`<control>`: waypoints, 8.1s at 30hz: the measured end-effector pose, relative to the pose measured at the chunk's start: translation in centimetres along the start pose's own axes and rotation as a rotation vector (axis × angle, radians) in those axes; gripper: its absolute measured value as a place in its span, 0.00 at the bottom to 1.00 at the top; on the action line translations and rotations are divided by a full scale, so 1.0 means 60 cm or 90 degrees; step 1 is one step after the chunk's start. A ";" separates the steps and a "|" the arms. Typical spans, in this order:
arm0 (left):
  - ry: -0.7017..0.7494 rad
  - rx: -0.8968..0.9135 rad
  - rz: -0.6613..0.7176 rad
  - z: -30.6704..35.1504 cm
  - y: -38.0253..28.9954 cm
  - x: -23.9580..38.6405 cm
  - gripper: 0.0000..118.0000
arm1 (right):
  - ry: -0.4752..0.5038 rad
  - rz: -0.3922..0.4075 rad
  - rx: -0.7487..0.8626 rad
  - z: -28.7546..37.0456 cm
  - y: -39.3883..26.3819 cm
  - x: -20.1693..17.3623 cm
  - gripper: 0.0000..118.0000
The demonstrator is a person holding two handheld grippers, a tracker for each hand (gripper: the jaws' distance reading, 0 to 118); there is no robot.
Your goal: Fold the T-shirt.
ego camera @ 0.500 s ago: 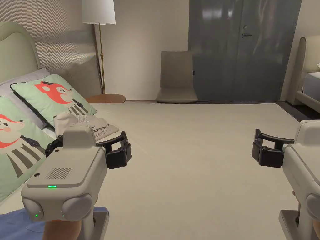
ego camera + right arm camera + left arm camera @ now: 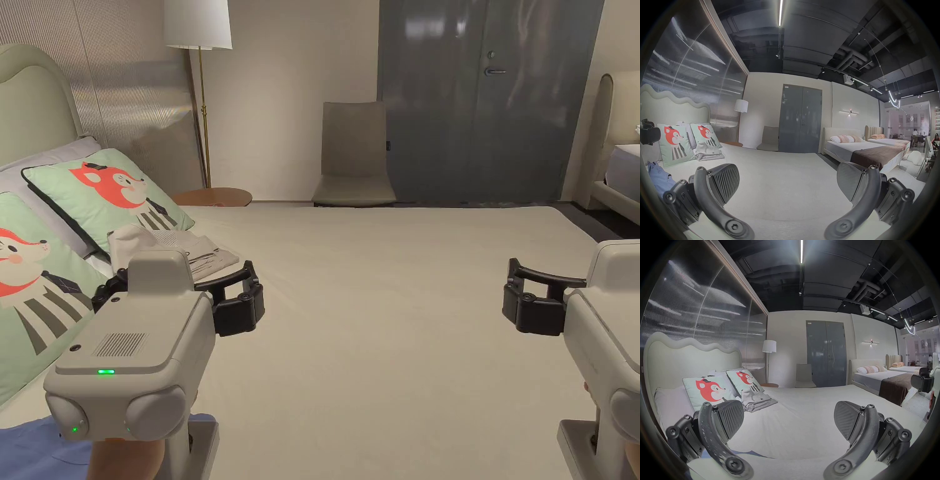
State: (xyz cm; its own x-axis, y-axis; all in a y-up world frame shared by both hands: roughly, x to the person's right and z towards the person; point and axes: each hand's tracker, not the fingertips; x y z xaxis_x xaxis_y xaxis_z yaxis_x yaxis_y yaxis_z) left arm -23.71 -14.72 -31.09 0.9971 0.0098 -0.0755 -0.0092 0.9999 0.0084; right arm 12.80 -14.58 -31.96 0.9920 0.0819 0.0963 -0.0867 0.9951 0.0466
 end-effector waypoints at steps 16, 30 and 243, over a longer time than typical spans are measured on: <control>-0.003 0.004 -0.002 0.002 0.001 0.004 0.94 | 0.004 0.007 0.006 0.004 -0.001 -0.005 1.00; -0.004 0.009 -0.008 0.006 0.001 0.008 0.94 | -0.002 0.006 0.009 0.006 -0.001 -0.003 1.00; 0.011 -0.318 0.111 -0.067 0.025 -0.157 0.02 | 0.158 -0.130 -0.242 -0.093 0.028 0.067 0.05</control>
State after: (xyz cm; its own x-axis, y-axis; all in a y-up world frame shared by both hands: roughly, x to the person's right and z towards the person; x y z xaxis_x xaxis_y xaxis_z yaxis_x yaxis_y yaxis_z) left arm -33.40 -13.28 -34.36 0.9763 0.1720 -0.1314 -0.2135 0.8651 -0.4539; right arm 17.15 -12.25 -37.06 0.9812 -0.1517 -0.1195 0.1048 0.9380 -0.3305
